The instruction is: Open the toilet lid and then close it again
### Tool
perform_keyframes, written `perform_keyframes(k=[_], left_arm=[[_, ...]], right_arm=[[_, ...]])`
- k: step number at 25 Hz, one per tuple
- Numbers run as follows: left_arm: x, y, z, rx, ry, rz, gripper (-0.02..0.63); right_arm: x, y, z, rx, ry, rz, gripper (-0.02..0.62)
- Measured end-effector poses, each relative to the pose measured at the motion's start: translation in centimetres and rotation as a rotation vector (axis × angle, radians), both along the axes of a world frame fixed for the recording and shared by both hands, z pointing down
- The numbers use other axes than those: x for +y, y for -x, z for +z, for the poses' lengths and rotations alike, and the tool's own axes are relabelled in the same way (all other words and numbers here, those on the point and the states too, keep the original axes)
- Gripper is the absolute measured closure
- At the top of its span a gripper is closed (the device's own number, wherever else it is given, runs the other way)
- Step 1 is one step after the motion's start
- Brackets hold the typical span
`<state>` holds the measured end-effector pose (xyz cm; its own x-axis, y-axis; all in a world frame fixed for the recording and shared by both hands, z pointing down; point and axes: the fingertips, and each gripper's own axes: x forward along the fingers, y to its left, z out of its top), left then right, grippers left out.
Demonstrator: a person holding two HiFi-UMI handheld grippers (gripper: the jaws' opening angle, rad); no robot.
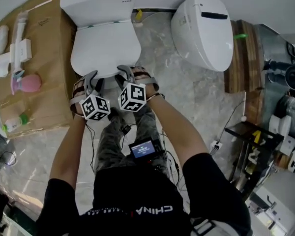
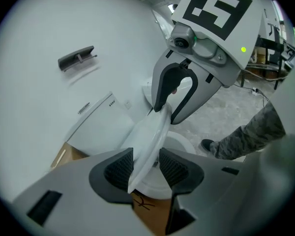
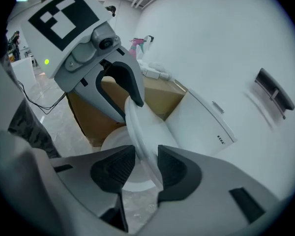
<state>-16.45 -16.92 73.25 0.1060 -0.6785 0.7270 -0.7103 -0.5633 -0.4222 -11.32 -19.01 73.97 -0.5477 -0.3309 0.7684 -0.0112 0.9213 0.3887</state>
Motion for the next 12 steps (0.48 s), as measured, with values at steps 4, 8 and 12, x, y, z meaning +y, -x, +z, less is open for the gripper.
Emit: perform_keyframes(k=[4,8,12], left_arm=[[1.6,-1.0,2.2,-0.007,-0.013,-0.010,0.441],[2.4,-1.8,4.2,-0.014,-0.034,-0.013,0.437],[4.0,-2.5,6.8,-0.040,-0.051,-0.032,0.434]], right_arm=[[1.6,-1.0,2.2,0.027,-0.005,-0.024,0.453],[2.4,-1.8,4.0,-0.001,-0.015,-0.051,0.446],[4.1,-2.4,6.4,-0.021,-0.036,-0.108,0.446]])
